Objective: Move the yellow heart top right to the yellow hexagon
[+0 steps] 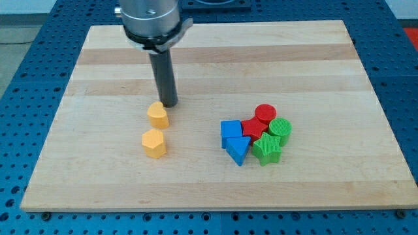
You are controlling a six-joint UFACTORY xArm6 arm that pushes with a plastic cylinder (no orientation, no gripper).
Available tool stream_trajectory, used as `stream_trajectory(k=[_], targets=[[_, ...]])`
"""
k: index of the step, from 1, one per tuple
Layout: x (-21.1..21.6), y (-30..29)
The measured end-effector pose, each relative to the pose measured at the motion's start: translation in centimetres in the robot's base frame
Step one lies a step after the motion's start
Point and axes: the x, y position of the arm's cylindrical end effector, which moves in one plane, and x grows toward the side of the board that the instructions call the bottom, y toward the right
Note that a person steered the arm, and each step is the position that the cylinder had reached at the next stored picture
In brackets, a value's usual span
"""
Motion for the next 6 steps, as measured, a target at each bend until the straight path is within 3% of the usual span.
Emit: stream_trajectory(k=[1,3,6], targets=[[0.2,-2.1],[1.7,1.7],[3.5,2.6]])
